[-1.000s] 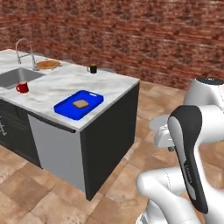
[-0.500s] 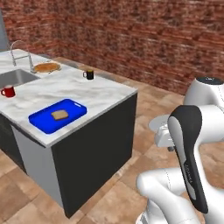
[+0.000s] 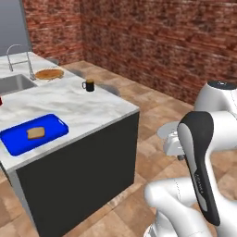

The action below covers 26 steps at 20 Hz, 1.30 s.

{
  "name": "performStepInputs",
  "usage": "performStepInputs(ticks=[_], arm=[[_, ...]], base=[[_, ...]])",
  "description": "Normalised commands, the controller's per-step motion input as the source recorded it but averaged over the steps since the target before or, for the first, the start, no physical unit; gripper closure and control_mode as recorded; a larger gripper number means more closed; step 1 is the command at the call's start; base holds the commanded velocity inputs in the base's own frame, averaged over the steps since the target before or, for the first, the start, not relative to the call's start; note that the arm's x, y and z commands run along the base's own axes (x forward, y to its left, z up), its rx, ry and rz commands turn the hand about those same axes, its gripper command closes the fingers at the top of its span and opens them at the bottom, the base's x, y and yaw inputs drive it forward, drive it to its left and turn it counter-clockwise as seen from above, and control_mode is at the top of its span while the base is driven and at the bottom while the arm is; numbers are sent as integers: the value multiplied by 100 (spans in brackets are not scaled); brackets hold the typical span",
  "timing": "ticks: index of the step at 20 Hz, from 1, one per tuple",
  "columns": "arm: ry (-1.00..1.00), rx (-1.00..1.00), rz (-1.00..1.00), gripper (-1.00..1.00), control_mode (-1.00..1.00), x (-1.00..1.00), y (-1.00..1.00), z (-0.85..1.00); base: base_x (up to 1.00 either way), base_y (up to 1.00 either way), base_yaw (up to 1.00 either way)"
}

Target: Take the pizza cutter from the drawer on the right and place it on the dining counter for cutting.

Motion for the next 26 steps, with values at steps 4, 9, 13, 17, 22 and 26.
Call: performStepInputs(ticks=[4,9,13,17,22,26], arm=[[0,0,0,100,100,0,0,0],[0,0,0,100,100,0,0,0],[0,0,0,100,100,0,0,0],[0,0,0,100,100,0,0,0],[0,0,0,100,100,0,0,0],[0,0,0,100,100,0,0,0]], base=[[36,-100,33],[33,-100,33],[32,-100,33],[27,-100,37],[31,-100,47],[31,-97,55]])
